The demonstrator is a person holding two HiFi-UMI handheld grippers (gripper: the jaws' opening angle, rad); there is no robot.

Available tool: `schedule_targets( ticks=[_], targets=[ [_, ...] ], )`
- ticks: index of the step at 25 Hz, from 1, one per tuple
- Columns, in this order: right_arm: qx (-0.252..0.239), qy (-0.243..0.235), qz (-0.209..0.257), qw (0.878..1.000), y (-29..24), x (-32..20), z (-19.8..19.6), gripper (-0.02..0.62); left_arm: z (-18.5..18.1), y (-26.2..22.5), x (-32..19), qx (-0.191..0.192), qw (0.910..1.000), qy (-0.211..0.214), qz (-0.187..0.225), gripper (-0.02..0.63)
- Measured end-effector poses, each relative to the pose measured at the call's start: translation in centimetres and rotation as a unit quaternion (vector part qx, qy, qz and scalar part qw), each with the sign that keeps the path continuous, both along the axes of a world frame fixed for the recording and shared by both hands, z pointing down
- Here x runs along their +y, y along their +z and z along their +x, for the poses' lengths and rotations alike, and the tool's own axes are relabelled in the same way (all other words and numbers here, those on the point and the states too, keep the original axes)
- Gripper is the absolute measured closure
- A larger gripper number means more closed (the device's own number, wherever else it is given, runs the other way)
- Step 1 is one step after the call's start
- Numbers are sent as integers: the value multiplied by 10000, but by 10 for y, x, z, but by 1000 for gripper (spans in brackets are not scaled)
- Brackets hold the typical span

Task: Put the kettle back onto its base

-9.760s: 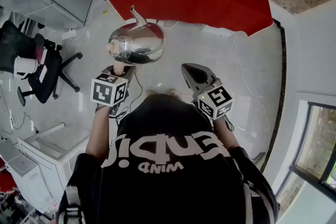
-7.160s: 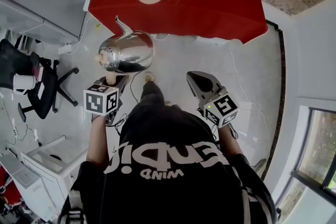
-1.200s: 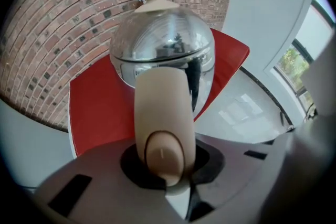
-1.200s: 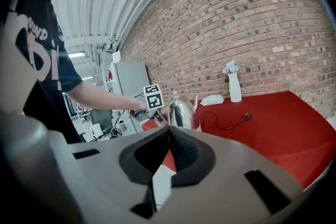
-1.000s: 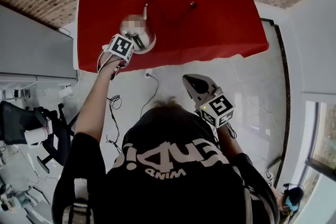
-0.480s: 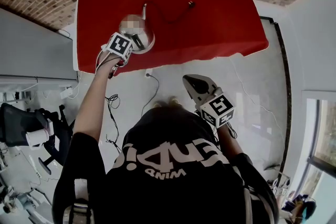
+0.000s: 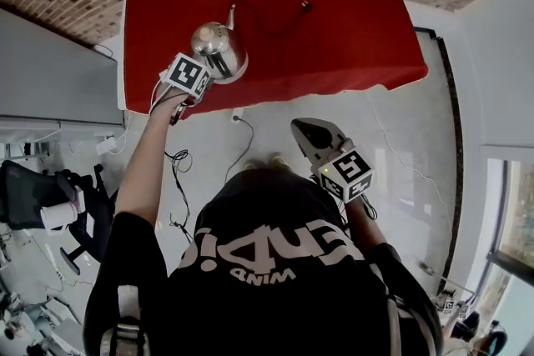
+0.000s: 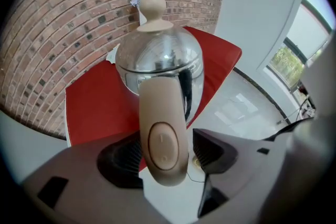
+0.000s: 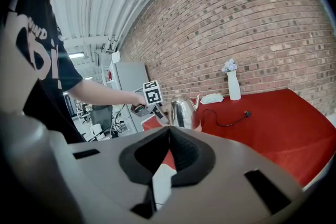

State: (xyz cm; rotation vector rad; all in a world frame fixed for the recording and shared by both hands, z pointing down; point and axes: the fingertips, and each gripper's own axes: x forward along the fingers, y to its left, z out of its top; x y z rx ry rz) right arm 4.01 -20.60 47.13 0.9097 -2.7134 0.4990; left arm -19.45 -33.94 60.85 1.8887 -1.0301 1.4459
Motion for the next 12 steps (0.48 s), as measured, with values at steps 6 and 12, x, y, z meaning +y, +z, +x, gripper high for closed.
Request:
schedule_targets(
  ticks=[6, 12],
  targets=[
    [-53, -154, 46, 9999, -3, 2, -7, 572, -7, -29, 2, 3, 9991, -27, 426, 324],
    [-60, -316, 63, 9995, -6, 3, -10, 572, -12, -75, 3, 151, 9948, -81, 1006, 322]
  ],
)
